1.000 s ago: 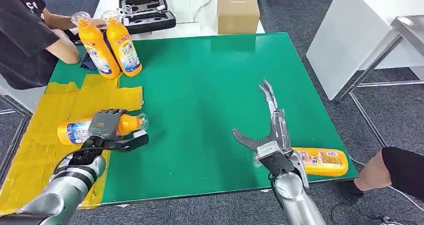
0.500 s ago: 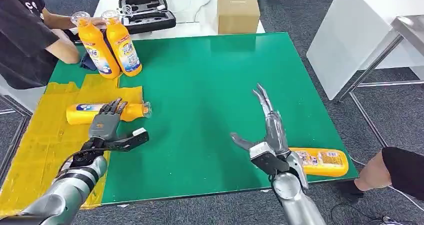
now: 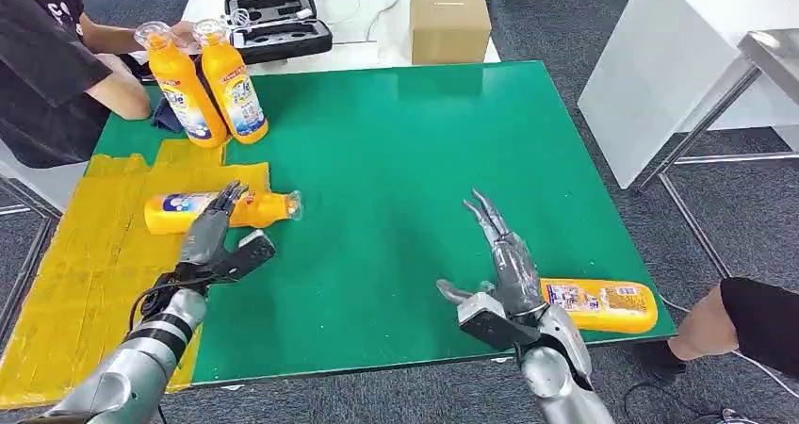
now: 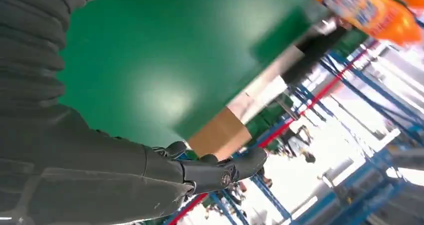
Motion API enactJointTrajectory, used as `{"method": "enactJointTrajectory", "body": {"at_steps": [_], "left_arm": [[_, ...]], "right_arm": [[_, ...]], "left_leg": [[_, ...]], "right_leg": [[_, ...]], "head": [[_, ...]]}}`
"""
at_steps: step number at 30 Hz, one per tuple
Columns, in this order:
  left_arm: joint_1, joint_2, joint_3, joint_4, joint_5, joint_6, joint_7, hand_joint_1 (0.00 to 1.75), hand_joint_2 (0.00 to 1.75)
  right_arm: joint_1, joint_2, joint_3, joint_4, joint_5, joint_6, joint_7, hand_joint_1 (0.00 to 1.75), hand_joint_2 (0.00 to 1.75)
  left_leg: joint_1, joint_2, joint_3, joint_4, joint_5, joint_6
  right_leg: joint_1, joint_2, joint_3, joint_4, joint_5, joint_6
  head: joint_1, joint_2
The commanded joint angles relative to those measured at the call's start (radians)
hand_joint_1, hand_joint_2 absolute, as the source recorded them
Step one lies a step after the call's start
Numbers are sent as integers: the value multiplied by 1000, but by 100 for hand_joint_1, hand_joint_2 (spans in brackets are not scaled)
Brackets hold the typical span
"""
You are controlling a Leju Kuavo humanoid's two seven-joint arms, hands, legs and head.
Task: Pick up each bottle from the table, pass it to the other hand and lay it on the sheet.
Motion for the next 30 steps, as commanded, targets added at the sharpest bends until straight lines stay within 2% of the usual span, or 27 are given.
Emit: {"method": "enactJointTrajectory", "body": {"at_steps": [1,6,19,21,30], "left_arm": [[10,-36,61,-48,22,-23,-5,0,175],[10,-36,61,-48,22,-23,-5,0,175],[10,-36,61,-48,22,-23,-5,0,175],[10,-36,61,-48,22,-23,-5,0,175],[10,-36,61,-48,22,-23,-5,0,175]], "right_arm": [[20,-48,26,1,4,11,3,0,175],[20,-48,26,1,4,11,3,0,175],[20,-48,26,1,4,11,3,0,175],[20,-48,26,1,4,11,3,0,175],[20,-48,26,1,4,11,3,0,175]], "left_leg": [[1,1,5,1,-3,-1],[0,1,2,0,-1,-1],[1,1,5,0,-3,-1],[0,1,2,0,-1,-1],[1,1,5,1,-3,-1]], "right_leg": [[1,0,5,0,-2,-2],[1,-1,2,0,-1,-1],[1,-1,5,0,-2,-2],[0,0,1,0,-1,-1],[1,-1,4,0,-2,-2]], "head": [[0,0],[0,0],[0,0],[0,0],[0,0]]}}
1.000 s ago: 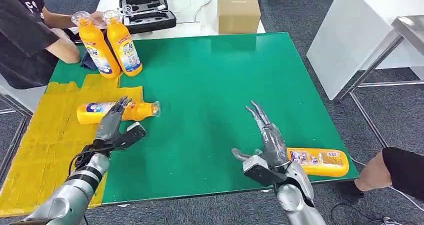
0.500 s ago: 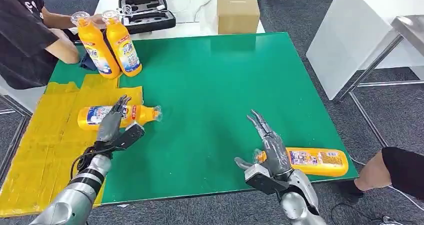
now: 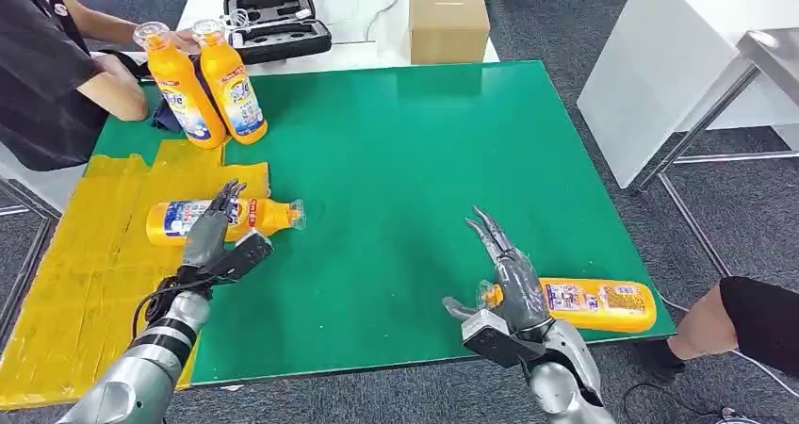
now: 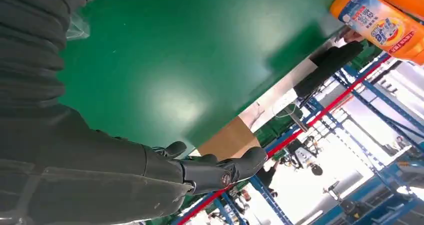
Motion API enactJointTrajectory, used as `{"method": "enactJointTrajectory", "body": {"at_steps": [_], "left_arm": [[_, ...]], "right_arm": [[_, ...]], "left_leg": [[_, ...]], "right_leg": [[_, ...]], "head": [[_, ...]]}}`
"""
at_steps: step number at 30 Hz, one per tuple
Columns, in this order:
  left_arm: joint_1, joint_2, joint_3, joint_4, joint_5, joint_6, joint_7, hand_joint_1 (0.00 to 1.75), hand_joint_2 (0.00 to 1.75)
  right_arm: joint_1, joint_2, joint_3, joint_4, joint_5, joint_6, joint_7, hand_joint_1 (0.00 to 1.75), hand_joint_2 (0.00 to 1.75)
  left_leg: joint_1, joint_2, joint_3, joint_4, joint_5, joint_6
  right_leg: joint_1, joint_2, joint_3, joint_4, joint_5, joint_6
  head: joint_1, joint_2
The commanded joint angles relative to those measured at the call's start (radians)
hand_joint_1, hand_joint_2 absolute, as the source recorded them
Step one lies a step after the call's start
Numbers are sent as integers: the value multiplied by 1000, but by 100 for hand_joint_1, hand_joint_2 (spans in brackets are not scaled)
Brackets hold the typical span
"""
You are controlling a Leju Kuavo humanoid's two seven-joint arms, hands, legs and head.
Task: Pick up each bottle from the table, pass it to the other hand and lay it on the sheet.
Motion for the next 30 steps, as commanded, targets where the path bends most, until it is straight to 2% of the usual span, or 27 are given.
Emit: {"method": "enactJointTrajectory", "body": {"at_steps": [1,2,10,11,12,13,14,15,16,17,19,21,22,24,30], "left_arm": [[-21,-11,24,16,3,-9,2,0,175],[-21,-11,24,16,3,-9,2,0,175],[-21,-11,24,16,3,-9,2,0,175],[46,-92,143,-110,129,-135,-123,0,175],[205,-106,89,-397,506,-512,-179,0,175],[313,-127,39,-574,576,-612,-107,0,175],[392,-109,-50,-706,628,-582,-36,0,175],[409,-91,-91,-735,656,-557,-20,0,175],[406,-77,-112,-731,673,-541,-15,0,175],[396,-60,-130,-715,694,-530,-17,0,175],[388,-51,-132,-701,716,-544,-22,0,175],[383,-48,-136,-688,715,-543,-25,0,175],[383,-49,-136,-686,715,-544,-25,0,175],[382,-49,-138,-669,727,-556,-28,0,175],[382,-47,-140,-664,730,-558,-29,0,175]], "right_arm": [[-15,-17,22,14,-2,7,3,0,175],[-15,-17,22,14,-2,7,3,0,175],[-15,-17,22,14,-2,7,3,0,175],[55,-143,-82,2,124,125,128,0,175],[265,-404,-239,-124,337,88,505,0,175],[367,-467,-436,-36,223,43,452,0,175],[363,-404,-647,53,273,104,233,0,175],[338,-344,-740,55,342,157,146,0,175],[326,-300,-781,28,395,199,124,0,175],[315,-255,-808,-21,448,241,119,0,175],[306,-233,-810,-60,468,261,132,0,175],[307,-223,-805,-101,475,282,154,0,175],[303,-222,-803,-104,475,284,157,0,175],[295,-221,-788,-94,476,290,162,0,175],[307,-226,-782,-88,480,282,172,0,175]], "left_leg": [[0,0,3,0,-1,-1],[1,0,6,1,-3,-1],[0,0,2,0,-1,-1],[0,0,3,0,-1,-1],[1,0,3,0,-1,-1],[-1,-10,4,-2,-1,1],[-1,-15,7,-2,-2,2],[-1,-15,9,-3,-2,2],[-4,-10,9,-1,-6,6],[-6,-14,13,2,-10,8],[-7,-19,16,5,-16,11],[-8,-12,9,2,-14,10],[-8,-9,14,2,-18,10],[-9,-10,11,1,-16,12],[-8,-7,15,1,-17,12]], "right_leg": [[1,-1,3,0,-1,-1],[1,-1,7,0,-3,-2],[1,-1,2,0,-1,-1],[1,-1,3,0,-1,-1],[1,-1,4,0,-1,-1],[-1,-11,7,-2,-4,1],[-1,-16,12,-4,-6,1],[-1,-16,12,-6,-6,1],[-4,-11,8,-5,-6,3],[-5,-15,13,-3,-13,7],[-6,-18,21,-2,-19,10],[-7,-12,16,-3,-13,9],[-7,-9,20,-3,-15,8],[-8,-11,16,-5,-13,9],[-7,-9,20,-5,-14,8]], "head": [[0,0],[0,0],[0,0],[0,0],[0,0],[0,0],[0,0],[-2,0],[-4,0],[-3,0],[3,0],[4,0],[2,0],[3,0],[3,0]]}}
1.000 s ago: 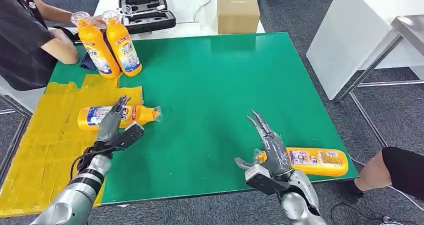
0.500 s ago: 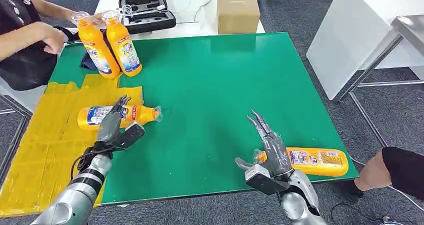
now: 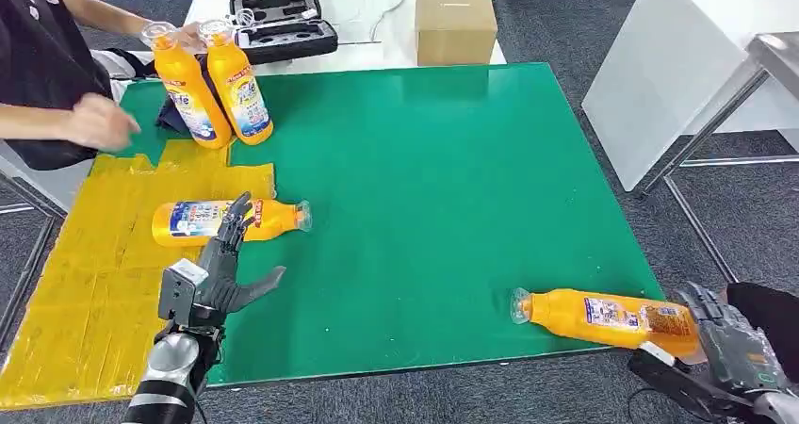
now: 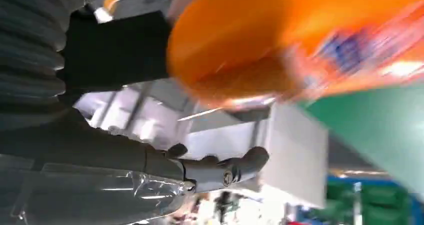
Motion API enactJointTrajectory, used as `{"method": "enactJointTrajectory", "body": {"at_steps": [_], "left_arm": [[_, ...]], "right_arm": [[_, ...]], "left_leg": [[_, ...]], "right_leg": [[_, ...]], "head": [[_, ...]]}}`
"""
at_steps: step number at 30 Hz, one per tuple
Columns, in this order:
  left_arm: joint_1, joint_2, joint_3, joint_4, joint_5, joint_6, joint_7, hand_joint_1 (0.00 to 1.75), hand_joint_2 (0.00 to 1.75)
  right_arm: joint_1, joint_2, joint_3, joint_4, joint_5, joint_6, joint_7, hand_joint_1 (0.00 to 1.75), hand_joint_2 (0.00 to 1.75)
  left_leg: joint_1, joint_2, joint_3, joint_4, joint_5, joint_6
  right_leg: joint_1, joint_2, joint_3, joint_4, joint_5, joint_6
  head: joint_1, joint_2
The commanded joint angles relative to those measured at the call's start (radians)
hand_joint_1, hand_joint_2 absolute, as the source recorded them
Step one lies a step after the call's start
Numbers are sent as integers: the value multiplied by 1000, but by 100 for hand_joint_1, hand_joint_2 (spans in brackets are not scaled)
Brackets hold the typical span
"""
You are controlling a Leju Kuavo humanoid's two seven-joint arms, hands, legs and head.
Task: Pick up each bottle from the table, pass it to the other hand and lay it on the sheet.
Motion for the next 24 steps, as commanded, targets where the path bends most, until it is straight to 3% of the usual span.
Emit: {"method": "enactJointTrajectory", "body": {"at_steps": [1,4,7,24], "left_arm": [[1,11,-35,-14,8,-7,5,0,175],[1,11,-35,-14,8,-7,5,0,175],[1,11,-35,-14,8,-7,5,0,175],[6,10,-35,-22,8,-6,6,0,175]], "right_arm": [[16,40,-54,-7,5,3,11,0,175],[16,40,-54,-7,5,3,11,0,175],[16,40,-54,-7,5,3,11,0,175],[17,48,-55,-17,9,-5,19,0,175]], "left_leg": [[1,1,3,0,-1,-1],[3,3,13,2,-7,-4],[1,2,5,0,-2,-2],[1,2,5,0,-2,-2]], "right_leg": [[1,0,3,-1,-1,-2],[4,0,14,0,-5,-5],[2,1,6,-1,-1,-2],[2,1,6,-1,-2,-2]], "head": [[0,0],[0,0],[1,0],[0,0]]}}
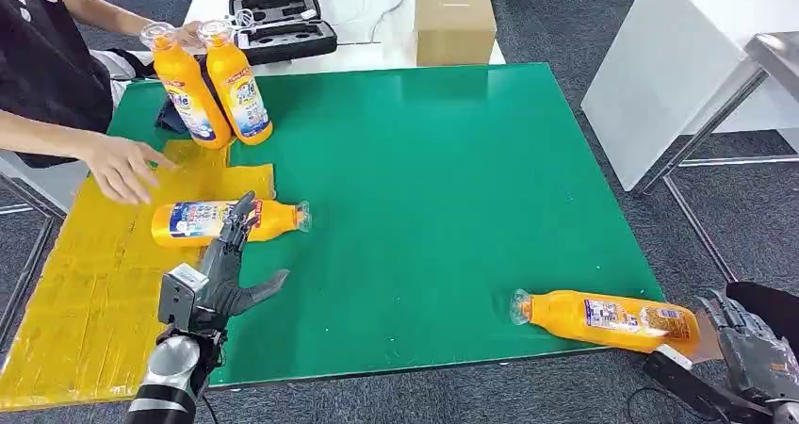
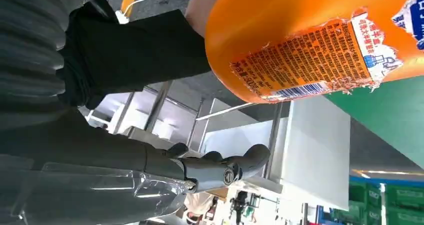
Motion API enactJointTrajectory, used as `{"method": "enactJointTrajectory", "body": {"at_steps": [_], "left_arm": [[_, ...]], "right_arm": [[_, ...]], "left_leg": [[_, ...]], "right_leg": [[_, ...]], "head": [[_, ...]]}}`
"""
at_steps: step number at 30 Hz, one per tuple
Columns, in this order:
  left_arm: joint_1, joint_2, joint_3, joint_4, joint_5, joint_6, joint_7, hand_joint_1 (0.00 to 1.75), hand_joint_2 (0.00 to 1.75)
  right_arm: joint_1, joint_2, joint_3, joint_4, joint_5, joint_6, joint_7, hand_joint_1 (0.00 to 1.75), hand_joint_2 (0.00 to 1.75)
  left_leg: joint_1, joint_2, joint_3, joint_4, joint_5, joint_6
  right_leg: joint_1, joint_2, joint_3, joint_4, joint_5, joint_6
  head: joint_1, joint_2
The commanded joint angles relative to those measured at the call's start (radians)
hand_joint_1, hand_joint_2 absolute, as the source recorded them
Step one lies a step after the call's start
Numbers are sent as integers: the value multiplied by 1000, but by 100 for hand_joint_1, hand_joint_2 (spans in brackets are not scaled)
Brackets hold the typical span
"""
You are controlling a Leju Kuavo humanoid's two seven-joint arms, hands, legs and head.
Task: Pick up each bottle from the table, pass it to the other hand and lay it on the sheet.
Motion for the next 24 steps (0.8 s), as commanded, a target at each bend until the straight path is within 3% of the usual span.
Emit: {"method": "enactJointTrajectory", "body": {"at_steps": [1,2,9,13,14,21,24], "left_arm": [[-8,8,-9,21,1,0,6,0,175],[-10,7,-9,26,1,1,7,0,175],[-15,2,-14,33,1,3,9,0,175],[-32,-4,-25,65,4,-1,13,0,175],[-33,-4,-26,67,4,-1,13,0,175],[-36,-1,-24,64,11,-2,10,0,175],[-37,-2,-25,61,15,-8,7,0,175]], "right_arm": [[-3,43,4,-3,11,-9,17,0,175],[-3,42,12,4,21,-14,24,0,175],[-52,50,90,95,82,-111,63,0,175],[-112,14,244,196,97,-159,93,0,175],[-120,9,262,207,93,-170,100,0,175],[-131,-20,317,245,73,-181,122,0,175],[-154,-19,339,288,77,-187,133,0,175]], "left_leg": [[3,2,12,1,-6,-4],[1,0,4,0,-2,-2],[3,3,8,-1,-3,-3],[2,4,5,-1,-1,-2],[4,6,10,-2,-3,-3],[2,2,5,-1,-1,-1],[3,3,10,0,-3,-2]], "right_leg": [[4,-1,13,-1,-5,-5],[1,0,4,-1,-1,-2],[3,1,9,-3,-1,-3],[3,3,5,-3,1,-2],[4,4,10,-4,0,-3],[2,1,5,-2,0,-2],[3,1,11,-3,-2,-4]], "head": [[0,0],[0,0],[0,0],[0,0],[0,0],[0,0],[0,0]]}}
